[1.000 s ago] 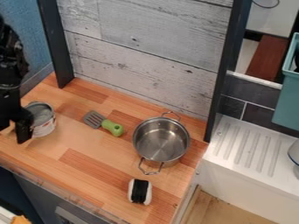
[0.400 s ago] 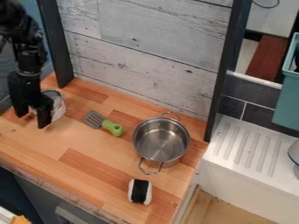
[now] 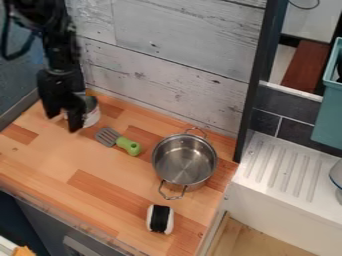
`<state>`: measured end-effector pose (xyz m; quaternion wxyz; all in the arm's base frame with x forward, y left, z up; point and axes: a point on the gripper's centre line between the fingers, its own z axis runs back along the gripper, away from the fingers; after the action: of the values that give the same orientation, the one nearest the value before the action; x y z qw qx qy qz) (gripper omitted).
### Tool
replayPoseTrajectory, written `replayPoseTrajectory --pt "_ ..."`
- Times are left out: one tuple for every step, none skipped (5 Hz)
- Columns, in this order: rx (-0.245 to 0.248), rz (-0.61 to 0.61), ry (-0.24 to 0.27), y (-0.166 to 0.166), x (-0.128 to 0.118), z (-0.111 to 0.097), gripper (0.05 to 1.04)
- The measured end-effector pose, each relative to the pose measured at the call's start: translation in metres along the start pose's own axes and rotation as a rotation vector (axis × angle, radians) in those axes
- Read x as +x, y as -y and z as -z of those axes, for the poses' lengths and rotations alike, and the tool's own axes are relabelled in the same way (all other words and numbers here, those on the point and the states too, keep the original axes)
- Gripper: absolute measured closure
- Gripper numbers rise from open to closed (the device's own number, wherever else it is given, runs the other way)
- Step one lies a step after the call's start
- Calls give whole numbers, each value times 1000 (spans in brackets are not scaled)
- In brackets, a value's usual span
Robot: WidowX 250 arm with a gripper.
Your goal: Moved the can to the upper left of the table
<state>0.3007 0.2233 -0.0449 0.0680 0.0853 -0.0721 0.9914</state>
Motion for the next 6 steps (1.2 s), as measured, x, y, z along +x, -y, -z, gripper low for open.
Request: replayPoseTrajectory --pt "-9 28 -16 -3 -12 -3 83" --pt "-7 50 -35 -5 -20 -5 83" --pt "-5 58 -42 -6 -21 -3 83" --pt "-7 61 -29 -10 -9 -8 82" --pt "-8 43 -44 -6 13 -22 83" --pt "9 41 -58 -3 26 -37 83"
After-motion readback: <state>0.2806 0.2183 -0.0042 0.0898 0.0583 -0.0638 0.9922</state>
